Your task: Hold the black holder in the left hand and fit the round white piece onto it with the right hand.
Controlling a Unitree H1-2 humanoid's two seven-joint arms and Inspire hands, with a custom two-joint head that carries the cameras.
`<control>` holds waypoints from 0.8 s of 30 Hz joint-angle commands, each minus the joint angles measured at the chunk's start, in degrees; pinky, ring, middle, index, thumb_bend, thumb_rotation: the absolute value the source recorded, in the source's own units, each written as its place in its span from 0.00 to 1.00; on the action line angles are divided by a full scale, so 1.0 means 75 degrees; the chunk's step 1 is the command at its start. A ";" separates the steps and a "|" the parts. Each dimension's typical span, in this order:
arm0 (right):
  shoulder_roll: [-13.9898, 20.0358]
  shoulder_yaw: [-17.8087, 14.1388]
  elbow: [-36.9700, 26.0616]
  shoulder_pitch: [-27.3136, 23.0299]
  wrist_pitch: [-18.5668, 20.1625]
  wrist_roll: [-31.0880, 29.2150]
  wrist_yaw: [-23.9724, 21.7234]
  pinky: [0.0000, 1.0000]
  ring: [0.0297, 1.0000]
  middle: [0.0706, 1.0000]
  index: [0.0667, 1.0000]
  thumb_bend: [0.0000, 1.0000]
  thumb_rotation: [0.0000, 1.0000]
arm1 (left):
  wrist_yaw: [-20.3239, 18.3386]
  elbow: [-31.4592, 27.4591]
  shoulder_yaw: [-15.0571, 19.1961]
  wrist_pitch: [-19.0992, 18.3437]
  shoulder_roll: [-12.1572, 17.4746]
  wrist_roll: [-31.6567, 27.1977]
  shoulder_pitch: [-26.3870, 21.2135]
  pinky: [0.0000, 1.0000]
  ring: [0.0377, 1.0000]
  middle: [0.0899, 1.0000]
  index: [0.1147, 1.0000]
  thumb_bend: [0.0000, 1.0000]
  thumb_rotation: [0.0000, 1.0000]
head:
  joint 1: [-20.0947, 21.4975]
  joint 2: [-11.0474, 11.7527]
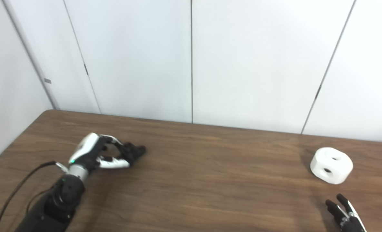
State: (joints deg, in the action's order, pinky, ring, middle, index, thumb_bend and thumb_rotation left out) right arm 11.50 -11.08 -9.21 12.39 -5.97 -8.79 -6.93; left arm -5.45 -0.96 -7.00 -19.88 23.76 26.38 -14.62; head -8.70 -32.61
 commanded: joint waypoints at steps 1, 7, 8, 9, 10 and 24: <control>-0.0159 0.0085 0.0097 0.0210 -0.0029 -0.0078 0.0033 0.99 0.90 0.85 0.92 0.65 0.89 | -0.0098 -0.0520 -0.0022 0.0035 -0.0097 -0.0113 -0.0056 0.84 0.87 0.76 0.42 0.52 0.05 | 0.0005 -0.0018; -0.0231 0.0149 0.0059 0.0197 -0.0099 -0.0028 0.0038 0.99 0.91 0.86 0.92 0.65 0.88 | -0.0551 -0.1323 -0.0412 -0.0037 -0.0407 0.0007 0.0317 0.82 0.85 0.77 0.42 0.52 0.05 | 0.0422 -0.0224; -0.0245 0.0170 0.0035 0.0198 -0.0123 -0.0006 0.0040 0.99 0.91 0.85 0.92 0.65 0.88 | -0.0620 -0.1465 -0.0503 0.0016 -0.0446 0.0008 0.0414 0.82 0.85 0.77 0.42 0.52 0.05 | 0.0496 -0.0265; -0.0261 0.0188 0.0005 0.0201 -0.0131 0.0008 0.0040 1.00 0.91 0.86 0.92 0.65 0.88 | -0.0680 -0.1606 -0.0608 0.0067 -0.0472 0.0043 0.0508 0.84 0.86 0.77 0.42 0.52 0.05 | 0.0582 -0.0305; -0.0275 0.0205 -0.0026 0.0203 -0.0127 0.0021 0.0040 1.00 0.91 0.86 0.92 0.65 0.88 | -0.0736 -0.1766 -0.0727 0.0071 -0.0497 0.0102 0.0603 0.84 0.86 0.77 0.42 0.52 0.05 | 0.0635 -0.0336; -0.0680 0.0672 -0.1074 0.0240 0.0669 0.0184 0.0373 0.95 0.91 0.87 0.94 0.61 0.85 | -0.0979 -0.2730 -0.2186 0.1340 -0.0552 0.1587 0.1600 0.80 0.88 0.78 0.42 0.52 0.05 | 0.1639 -0.1031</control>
State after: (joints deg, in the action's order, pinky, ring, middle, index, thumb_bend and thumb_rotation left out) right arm 8.26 -6.56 -15.20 13.91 -1.05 -7.57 -4.32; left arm -12.12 -19.93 -22.48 -12.31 19.30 36.95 -2.42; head 3.16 -39.99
